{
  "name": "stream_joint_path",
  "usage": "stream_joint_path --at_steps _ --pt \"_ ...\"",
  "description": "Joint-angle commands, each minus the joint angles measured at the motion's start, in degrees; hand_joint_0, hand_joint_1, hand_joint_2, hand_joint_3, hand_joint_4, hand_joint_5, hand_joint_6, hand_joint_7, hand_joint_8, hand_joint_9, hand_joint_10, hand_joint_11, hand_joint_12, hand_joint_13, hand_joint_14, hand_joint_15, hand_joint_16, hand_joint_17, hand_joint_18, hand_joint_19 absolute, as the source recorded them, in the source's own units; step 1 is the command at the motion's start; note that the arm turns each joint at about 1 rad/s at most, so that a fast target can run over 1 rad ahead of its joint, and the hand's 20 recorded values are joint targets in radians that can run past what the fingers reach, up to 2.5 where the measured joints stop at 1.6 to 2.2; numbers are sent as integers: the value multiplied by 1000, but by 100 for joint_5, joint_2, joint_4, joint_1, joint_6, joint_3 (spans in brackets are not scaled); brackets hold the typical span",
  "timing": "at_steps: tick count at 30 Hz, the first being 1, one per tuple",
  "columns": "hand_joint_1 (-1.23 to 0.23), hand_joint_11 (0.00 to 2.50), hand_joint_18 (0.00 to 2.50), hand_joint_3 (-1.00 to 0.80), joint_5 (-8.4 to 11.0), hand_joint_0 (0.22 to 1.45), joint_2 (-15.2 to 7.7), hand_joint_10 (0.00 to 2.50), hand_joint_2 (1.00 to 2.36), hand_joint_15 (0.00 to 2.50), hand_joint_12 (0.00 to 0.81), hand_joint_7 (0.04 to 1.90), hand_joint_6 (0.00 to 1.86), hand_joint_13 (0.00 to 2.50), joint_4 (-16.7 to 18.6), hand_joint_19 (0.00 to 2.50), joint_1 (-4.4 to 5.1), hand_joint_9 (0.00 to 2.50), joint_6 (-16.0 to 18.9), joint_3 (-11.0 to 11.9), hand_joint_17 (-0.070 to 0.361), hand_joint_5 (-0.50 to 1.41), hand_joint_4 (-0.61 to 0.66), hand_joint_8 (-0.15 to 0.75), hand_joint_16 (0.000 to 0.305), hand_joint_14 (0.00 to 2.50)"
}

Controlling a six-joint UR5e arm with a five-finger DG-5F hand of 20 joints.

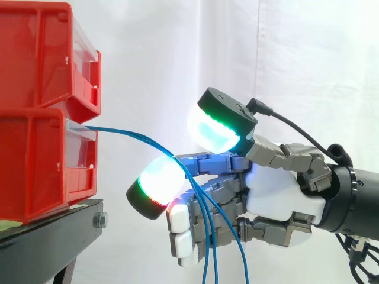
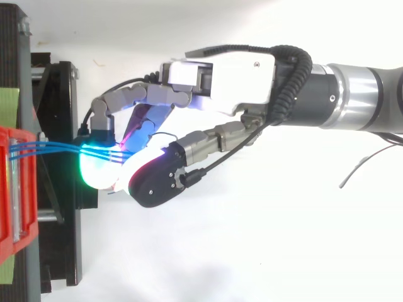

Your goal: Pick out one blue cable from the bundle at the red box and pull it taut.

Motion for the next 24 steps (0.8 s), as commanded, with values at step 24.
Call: stream_joint_path --at_steps 24 --pt "-494 430 689 -428 201 565 0 15 1007 572 380 1221 501 955 -378 673 -27 1009 -35 -9 120 -123 133 310 53 23"
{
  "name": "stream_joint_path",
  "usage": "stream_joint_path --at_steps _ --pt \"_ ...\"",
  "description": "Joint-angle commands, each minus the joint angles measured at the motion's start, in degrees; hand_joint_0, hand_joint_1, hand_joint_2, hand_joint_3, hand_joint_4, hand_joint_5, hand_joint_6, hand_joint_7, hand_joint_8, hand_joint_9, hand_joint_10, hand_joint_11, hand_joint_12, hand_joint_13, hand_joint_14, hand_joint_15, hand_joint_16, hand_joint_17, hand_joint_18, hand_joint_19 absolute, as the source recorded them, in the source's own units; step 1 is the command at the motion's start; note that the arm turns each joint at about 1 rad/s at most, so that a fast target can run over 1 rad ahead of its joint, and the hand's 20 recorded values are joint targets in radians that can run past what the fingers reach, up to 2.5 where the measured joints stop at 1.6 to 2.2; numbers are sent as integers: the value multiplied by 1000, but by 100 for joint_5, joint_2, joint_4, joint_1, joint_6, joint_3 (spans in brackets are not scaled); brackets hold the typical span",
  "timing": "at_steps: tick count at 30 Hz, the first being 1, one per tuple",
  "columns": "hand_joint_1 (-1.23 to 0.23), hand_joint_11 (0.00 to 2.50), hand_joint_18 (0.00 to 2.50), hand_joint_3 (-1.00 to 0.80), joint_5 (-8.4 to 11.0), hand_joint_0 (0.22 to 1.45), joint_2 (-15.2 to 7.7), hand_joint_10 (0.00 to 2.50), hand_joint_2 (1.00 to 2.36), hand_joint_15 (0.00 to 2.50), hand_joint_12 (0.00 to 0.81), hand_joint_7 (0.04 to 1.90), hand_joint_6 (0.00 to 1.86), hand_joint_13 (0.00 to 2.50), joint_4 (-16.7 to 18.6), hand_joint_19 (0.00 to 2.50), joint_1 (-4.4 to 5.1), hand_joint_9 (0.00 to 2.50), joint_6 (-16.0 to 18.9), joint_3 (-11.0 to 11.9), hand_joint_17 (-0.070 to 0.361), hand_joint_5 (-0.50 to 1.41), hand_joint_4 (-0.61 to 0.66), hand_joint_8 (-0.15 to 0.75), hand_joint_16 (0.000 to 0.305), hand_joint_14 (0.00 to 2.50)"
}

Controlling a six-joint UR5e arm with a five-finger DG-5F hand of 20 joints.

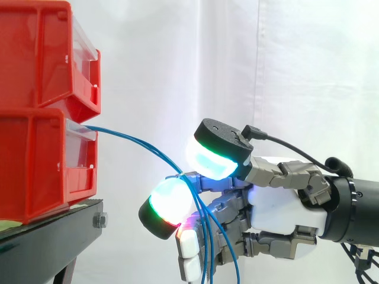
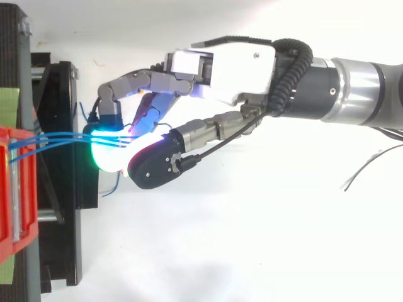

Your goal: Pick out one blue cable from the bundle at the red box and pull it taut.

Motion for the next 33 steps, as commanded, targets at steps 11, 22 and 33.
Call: stream_joint_path --at_steps 11,22,33 --pt "-491 437 691 -361 -7 600 0 16 1014 581 374 1285 500 961 29 670 -13 1022 -1 0 117 -112 102 311 52 21" --pt "-471 440 689 -318 -42 615 0 16 1018 577 377 1285 513 960 29 668 -75 1029 8 44 117 -111 96 309 52 22" --pt "-489 454 690 -226 -68 629 0 16 1022 574 380 1256 540 971 -85 668 -110 1046 8 228 116 -109 88 315 52 24"
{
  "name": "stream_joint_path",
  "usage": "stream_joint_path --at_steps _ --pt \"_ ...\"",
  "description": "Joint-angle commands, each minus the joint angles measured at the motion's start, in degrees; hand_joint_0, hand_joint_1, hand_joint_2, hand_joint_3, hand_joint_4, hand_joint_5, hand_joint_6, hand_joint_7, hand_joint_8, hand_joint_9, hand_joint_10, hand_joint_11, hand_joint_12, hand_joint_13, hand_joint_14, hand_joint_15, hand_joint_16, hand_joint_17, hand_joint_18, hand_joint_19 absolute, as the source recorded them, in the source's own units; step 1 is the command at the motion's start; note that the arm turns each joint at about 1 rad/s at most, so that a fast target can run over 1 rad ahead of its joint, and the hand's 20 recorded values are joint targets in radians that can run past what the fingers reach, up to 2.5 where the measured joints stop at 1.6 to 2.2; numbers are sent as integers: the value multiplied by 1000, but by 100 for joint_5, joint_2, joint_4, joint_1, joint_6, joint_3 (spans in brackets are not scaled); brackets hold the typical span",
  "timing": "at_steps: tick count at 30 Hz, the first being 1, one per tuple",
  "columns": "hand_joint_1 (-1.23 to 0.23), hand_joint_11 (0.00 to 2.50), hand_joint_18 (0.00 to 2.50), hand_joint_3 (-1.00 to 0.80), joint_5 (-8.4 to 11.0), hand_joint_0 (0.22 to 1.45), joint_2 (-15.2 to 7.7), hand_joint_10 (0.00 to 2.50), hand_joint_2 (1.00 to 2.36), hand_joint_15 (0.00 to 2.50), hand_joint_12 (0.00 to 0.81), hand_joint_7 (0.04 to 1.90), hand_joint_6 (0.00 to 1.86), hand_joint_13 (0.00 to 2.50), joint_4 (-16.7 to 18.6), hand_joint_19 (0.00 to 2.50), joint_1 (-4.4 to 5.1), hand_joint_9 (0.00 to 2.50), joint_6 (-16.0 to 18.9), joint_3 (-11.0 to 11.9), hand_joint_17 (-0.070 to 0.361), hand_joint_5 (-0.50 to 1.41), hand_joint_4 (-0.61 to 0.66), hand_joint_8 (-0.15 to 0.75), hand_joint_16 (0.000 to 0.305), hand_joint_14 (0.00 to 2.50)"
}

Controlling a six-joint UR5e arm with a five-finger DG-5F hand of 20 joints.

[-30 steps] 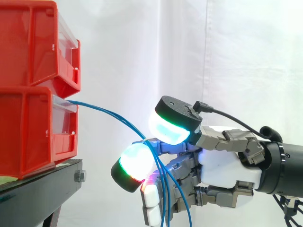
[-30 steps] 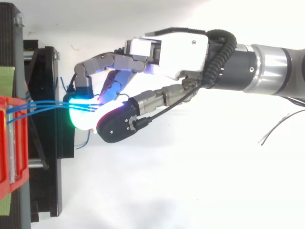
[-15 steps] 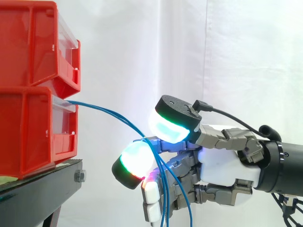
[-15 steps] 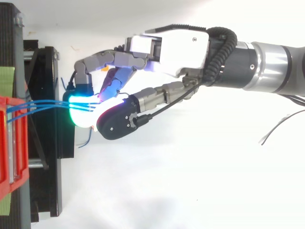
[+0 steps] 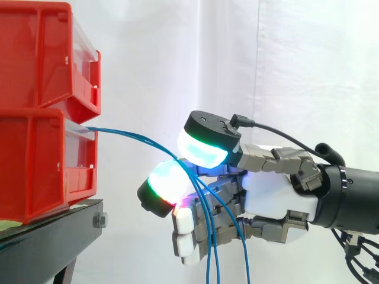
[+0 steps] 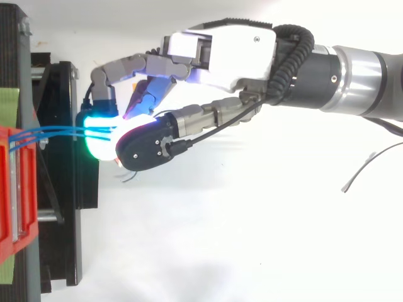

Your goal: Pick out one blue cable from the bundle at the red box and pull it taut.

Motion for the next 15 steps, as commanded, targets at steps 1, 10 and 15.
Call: stream_joint_path --at_steps 1,10,15 --pt "-492 449 689 -214 -36 631 -1 16 1022 570 382 1260 539 972 -90 665 -19 1049 -2 69 116 -108 92 316 52 20" --pt "-522 449 692 -144 -54 633 8 16 1023 573 382 1279 549 974 -152 669 -28 1056 -2 149 117 -107 94 321 52 21" --pt "-536 445 694 -117 -80 629 8 16 1024 583 384 1229 587 974 -292 662 -28 1050 -11 219 118 -117 105 322 53 21"
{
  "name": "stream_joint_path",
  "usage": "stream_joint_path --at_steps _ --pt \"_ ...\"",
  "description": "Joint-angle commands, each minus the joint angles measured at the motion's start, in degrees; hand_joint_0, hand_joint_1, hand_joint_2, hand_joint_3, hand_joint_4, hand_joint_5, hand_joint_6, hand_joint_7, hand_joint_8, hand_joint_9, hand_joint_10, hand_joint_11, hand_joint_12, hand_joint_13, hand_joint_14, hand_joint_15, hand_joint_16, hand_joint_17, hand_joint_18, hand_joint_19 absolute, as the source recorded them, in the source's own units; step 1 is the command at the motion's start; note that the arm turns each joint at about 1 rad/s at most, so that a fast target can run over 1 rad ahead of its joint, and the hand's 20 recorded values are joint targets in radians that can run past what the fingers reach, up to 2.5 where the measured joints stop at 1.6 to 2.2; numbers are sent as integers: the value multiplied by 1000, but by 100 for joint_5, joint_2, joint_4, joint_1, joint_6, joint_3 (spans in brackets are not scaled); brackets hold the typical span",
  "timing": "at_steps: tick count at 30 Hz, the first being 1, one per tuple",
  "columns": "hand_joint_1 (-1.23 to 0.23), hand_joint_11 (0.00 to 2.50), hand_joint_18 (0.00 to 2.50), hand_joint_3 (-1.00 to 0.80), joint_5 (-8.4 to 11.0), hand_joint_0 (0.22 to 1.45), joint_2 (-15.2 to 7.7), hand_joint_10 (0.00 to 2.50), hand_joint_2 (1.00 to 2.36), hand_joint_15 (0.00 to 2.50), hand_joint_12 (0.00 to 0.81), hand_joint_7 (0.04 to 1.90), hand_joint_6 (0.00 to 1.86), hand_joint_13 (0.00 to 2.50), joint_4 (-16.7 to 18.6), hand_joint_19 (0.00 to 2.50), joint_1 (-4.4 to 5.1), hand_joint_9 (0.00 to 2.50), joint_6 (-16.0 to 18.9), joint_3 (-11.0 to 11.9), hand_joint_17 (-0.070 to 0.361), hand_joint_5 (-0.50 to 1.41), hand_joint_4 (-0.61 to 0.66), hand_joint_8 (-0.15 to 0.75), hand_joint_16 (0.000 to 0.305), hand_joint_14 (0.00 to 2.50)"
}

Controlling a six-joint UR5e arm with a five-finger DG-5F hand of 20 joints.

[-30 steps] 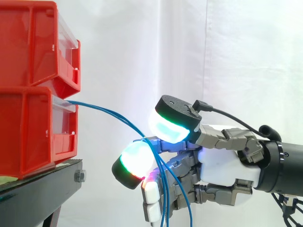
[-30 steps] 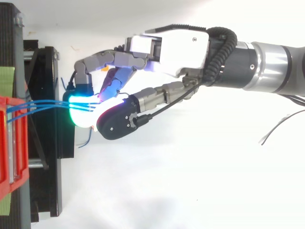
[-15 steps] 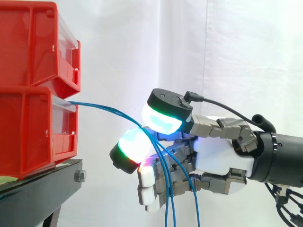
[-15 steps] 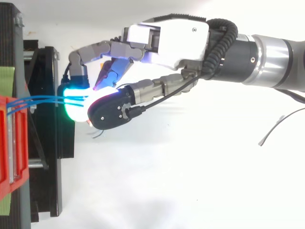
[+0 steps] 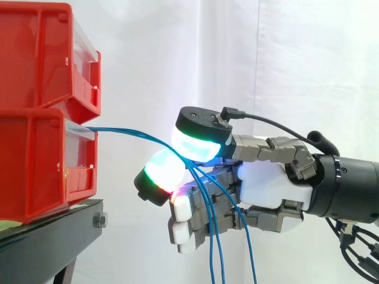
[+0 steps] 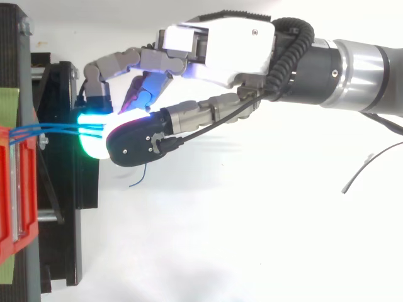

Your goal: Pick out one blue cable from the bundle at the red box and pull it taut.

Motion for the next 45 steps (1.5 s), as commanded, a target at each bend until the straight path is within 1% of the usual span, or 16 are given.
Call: stream_joint_path --at_steps 1,7,18,24,25,27,29,31,35,38,39,45 --pt "-553 458 695 -103 -13 626 1 18 1024 577 384 1205 605 974 -73 661 1 1045 -3 32 118 -123 113 325 53 22" --pt "-583 487 714 -80 -4 619 -8 19 1022 576 391 1074 675 983 -82 654 36 1043 -20 32 122 -145 141 333 54 22" --pt "-591 563 728 -69 -4 614 1 20 1023 588 390 964 736 983 -100 646 54 1044 -46 41 122 -168 165 339 54 21" --pt "-666 594 730 -83 -22 612 9 22 1025 604 383 883 819 992 -179 646 54 1038 -90 41 120 -198 166 333 53 21" --pt "-669 600 729 -84 -74 612 27 21 1025 605 385 864 827 992 -232 646 54 1041 -178 41 120 -199 165 330 53 22" --pt "-673 598 730 -90 -118 614 53 19 1024 601 383 869 829 993 -293 648 54 1042 -257 41 120 -200 162 329 53 23" --pt "-675 612 731 -101 -109 617 115 21 1023 602 382 861 830 994 -425 648 63 1041 -354 41 119 -200 164 334 53 21" --pt "-678 619 736 -118 -109 622 150 19 1022 612 382 848 834 993 -495 637 71 1037 -363 41 119 -201 167 330 53 23" --pt "-686 653 738 -138 -109 624 264 20 1023 612 381 812 842 995 -759 636 89 1038 -372 50 120 -204 173 328 53 24" --pt "-710 707 740 -244 -118 627 273 23 1020 617 383 829 853 1001 -926 636 98 1048 -389 59 120 -208 164 330 53 22" --pt "-720 715 744 -278 -127 629 273 23 1018 626 384 805 871 1005 -979 629 98 1057 -389 68 120 -210 171 331 53 22" --pt "-739 756 756 -359 -48 641 273 23 1013 626 380 795 881 1013 -1102 625 115 1073 -337 76 120 -211 177 331 53 24"
